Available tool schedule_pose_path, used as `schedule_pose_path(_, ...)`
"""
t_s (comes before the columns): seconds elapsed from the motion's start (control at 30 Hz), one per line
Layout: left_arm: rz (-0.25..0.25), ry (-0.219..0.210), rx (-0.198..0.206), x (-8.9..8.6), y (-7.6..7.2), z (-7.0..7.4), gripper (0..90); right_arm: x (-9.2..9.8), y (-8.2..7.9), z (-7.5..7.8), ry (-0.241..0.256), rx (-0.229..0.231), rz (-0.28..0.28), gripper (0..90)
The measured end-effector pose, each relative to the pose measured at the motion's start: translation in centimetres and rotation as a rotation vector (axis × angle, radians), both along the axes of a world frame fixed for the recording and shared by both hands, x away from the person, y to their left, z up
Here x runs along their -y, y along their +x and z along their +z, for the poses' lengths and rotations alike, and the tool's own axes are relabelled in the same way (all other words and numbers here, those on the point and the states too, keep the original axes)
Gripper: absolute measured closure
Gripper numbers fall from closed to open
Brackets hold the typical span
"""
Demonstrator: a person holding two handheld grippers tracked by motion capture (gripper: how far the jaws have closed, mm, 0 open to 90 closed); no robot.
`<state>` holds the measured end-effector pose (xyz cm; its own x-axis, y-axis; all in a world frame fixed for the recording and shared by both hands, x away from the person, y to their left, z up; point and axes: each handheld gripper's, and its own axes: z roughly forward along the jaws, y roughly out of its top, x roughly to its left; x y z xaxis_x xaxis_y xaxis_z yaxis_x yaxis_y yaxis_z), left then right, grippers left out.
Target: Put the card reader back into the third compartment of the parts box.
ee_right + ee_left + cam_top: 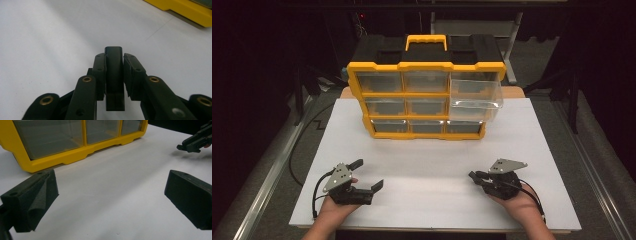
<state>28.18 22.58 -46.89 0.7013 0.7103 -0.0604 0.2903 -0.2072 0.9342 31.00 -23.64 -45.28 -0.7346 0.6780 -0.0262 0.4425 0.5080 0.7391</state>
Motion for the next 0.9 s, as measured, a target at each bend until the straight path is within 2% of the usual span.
schedule_pose_path(0.27,-0.002,-0.001,-0.003,0.2,-0.1,0.0,0.2,0.1,-0.1,0.3,0.007,-0.002,-0.003,74.6)
schedule_pose_path(0.43,-0.002,-0.002,-0.002,0.1,0.0,0.0,0.2,-0.4,0.3,0.7,-0.031,-0.018,0.017,74.5)
schedule_pose_path(0.7,-0.007,0.002,0.008,0.2,-0.2,0.0,0.2,-1.1,0.8,1.1,-0.101,-0.076,0.044,74.5)
schedule_pose_path(0.9,-0.001,0.002,0.011,0.2,-0.2,0.0,0.2,-1.1,1.1,1.8,-0.134,-0.116,0.062,74.6)
